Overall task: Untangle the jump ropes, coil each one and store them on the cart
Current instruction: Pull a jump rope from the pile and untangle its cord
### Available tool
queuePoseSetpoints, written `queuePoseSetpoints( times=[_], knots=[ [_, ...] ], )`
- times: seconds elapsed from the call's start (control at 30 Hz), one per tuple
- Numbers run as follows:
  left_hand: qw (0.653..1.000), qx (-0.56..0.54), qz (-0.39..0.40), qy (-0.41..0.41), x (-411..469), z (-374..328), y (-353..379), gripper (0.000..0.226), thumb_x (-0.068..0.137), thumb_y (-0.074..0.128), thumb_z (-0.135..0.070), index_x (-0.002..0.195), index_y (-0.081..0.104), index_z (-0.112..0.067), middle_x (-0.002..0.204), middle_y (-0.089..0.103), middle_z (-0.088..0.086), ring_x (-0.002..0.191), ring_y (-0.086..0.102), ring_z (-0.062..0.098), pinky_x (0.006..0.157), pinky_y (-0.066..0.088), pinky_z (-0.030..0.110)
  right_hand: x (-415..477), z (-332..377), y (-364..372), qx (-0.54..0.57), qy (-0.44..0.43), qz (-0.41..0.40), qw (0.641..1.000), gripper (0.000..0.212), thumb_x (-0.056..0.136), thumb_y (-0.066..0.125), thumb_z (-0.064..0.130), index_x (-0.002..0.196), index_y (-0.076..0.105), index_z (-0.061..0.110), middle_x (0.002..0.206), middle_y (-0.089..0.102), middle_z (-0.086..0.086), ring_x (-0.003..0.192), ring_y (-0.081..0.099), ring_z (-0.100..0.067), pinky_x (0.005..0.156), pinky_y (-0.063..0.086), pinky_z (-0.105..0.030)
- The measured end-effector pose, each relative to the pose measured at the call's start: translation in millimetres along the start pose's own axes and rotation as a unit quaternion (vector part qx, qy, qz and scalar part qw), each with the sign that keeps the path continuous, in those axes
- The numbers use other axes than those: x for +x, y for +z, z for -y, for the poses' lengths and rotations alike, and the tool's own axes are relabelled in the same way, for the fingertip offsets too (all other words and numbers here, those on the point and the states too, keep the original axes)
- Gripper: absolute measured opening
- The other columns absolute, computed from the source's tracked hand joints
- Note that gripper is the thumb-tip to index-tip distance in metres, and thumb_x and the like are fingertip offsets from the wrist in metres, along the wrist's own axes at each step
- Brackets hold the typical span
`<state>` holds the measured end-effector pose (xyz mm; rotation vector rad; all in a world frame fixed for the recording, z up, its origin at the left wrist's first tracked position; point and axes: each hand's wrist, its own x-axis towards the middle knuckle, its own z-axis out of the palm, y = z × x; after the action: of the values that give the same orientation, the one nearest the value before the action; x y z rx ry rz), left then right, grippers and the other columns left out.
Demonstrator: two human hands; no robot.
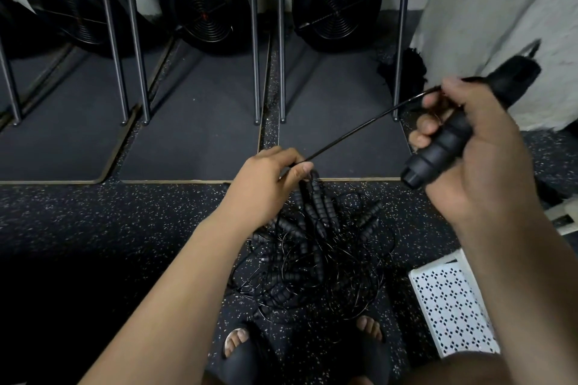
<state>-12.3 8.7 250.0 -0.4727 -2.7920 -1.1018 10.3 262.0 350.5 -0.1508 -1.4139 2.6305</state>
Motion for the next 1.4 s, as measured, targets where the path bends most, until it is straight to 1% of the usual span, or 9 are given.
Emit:
queuePoseSetpoints(
  times=[0.1,0.3,0.57,0.67,0.77,0.97,1.03,1.23,1.4],
  knots=[
    [1.0,-0.01,-0.012,0.025,0,-4,2,0.028,0.106,0.061,-0.046,0.093,0.072,-0.024,0.085,0.06,-0.01,0.084,0.054,0.011,0.071,0.039,0.02,0,-7,1,-0.02,0.022,0.012,0.999,0.008,0.102,0.068,0.02,0.103,0.06,0.017,0.088,0.068,-0.001,0.062,0.053,-0.01,0.054,0.044,-0.023],
    [0.993,-0.056,-0.05,0.093,0,-25,5,0.028,0.106,0.065,-0.037,0.093,0.073,-0.013,0.087,0.061,-0.002,0.081,0.06,0.018,0.075,0.05,0.036,-12,-45,12,-0.216,0.09,0.076,0.969,0.022,0.095,0.076,0.013,0.116,0.074,0.009,0.081,0.072,-0.005,0.061,0.054,-0.016,0.052,0.045,-0.026],
    [0.994,-0.056,-0.029,0.092,-2,-23,9,0.039,0.1,0.062,-0.056,0.1,0.078,-0.02,0.104,0.059,-0.004,0.097,0.064,0.019,0.082,0.054,0.042,-15,-59,14,-0.326,0.088,0.071,0.939,0.003,0.095,0.077,0.01,0.094,0.074,0.009,0.073,0.073,-0.008,0.06,0.059,-0.017,0.052,0.046,-0.031],
    [0.996,-0.037,-0.02,0.077,-2,-19,8,0.043,0.097,0.062,-0.063,0.102,0.079,-0.024,0.108,0.06,-0.009,0.104,0.063,0.019,0.088,0.054,0.042,-17,-55,16,-0.328,0.085,0.076,0.938,0.003,0.096,0.075,0.009,0.094,0.073,0.007,0.073,0.074,-0.008,0.06,0.06,-0.017,0.052,0.046,-0.03],
    [0.998,-0.021,-0.018,0.059,-2,-13,4,0.032,0.097,0.072,-0.054,0.104,0.077,-0.024,0.107,0.063,-0.009,0.103,0.064,0.017,0.089,0.054,0.039,-18,-44,19,-0.285,0.072,0.065,0.954,0.005,0.096,0.074,0.007,0.091,0.072,0.007,0.073,0.072,-0.01,0.058,0.058,-0.017,0.051,0.045,-0.028],
    [0.998,-0.043,-0.032,0.032,0,-13,-3,0.016,0.099,0.076,-0.036,0.105,0.076,-0.021,0.102,0.068,-0.012,0.092,0.059,-0.005,0.081,0.04,0.011,-21,-19,20,-0.167,0.02,0.062,0.984,0.01,0.098,0.069,0.004,0.089,0.067,0.007,0.071,0.066,-0.007,0.056,0.052,-0.018,0.05,0.041,-0.028],
    [0.996,-0.07,-0.05,0.012,1,-19,-4,0.011,0.097,0.078,-0.032,0.104,0.078,-0.022,0.098,0.068,-0.015,0.093,0.06,-0.005,0.081,0.037,0.006,-19,-13,19,-0.136,0.012,0.053,0.989,0.013,0.099,0.067,0.004,0.086,0.064,0.007,0.071,0.064,-0.007,0.057,0.05,-0.018,0.051,0.04,-0.028],
    [0.989,-0.098,-0.107,-0.008,2,-32,-3,0.007,0.099,0.076,-0.03,0.104,0.082,-0.029,0.101,0.07,-0.018,0.11,0.054,0.009,0.095,0.039,0.017,-14,-10,15,-0.034,0.035,0.047,0.998,0.004,0.099,0.067,0.013,0.1,0.064,0.01,0.079,0.065,-0.003,0.059,0.051,-0.011,0.052,0.043,-0.022],
    [0.987,-0.124,-0.091,0.038,-1,-44,3,0.011,0.099,0.075,-0.034,0.106,0.083,-0.029,0.097,0.072,-0.015,0.105,0.055,0.019,0.093,0.044,0.028,-17,-40,17,-0.203,0.071,0.065,0.975,0.013,0.094,0.076,0.01,0.107,0.076,0.008,0.082,0.072,-0.009,0.06,0.053,-0.016,0.052,0.044,-0.027]
  ],
)
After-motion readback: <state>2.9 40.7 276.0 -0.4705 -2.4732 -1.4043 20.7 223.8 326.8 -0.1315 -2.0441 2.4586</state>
